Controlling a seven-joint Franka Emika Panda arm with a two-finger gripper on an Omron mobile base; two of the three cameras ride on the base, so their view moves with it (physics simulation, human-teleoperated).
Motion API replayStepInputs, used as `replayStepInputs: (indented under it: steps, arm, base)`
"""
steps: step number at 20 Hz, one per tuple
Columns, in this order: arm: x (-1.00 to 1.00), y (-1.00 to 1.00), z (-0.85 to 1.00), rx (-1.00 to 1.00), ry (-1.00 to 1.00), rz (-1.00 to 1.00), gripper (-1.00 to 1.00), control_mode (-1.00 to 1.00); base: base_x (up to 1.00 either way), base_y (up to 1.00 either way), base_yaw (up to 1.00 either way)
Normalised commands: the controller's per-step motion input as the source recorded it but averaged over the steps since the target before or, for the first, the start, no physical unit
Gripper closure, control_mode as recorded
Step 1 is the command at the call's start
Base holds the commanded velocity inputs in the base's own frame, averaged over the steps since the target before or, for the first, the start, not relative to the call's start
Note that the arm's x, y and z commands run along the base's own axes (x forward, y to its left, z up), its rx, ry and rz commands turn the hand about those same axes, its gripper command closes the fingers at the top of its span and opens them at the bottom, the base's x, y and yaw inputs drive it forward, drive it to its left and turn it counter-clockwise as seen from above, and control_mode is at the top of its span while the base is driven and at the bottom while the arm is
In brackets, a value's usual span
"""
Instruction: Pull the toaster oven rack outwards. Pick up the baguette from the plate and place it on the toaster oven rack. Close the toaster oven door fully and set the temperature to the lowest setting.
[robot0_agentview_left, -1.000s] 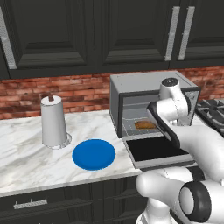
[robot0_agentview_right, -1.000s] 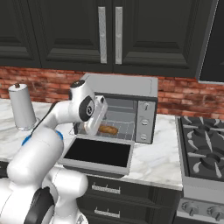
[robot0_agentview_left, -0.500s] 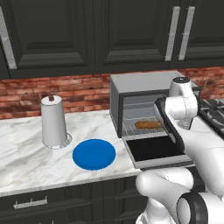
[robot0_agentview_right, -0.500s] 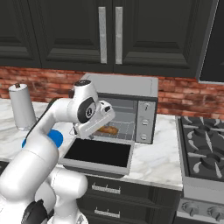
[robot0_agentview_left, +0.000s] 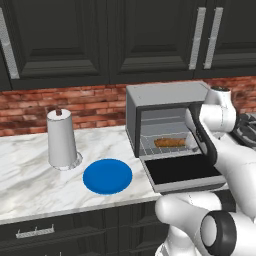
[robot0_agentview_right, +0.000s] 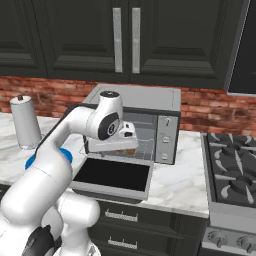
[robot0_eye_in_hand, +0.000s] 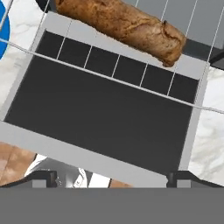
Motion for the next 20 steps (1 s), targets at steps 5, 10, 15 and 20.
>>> replayStepInputs:
  steps: [5, 10, 15, 20]
  arm:
    - [0.02, 0.00, -0.21, -0.02, 0.00, 0.00, -1.00, -1.00]
    - [0.00, 0.08, -0.46, 0.01, 0.00, -0.16, -1.00, -1.00]
    - [0.17, 0.04, -0.43, 0.00, 0.00, -0.30, -1.00, -1.00]
    - [0.45, 0.00, -0.51, -0.04, 0.00, -0.34, -1.00, -1.00]
  base:
    - [0.00, 0.00, 0.00]
    - [0.00, 0.00, 0.00]
    - [0.00, 0.00, 0.00]
    - [0.00, 0.00, 0.00]
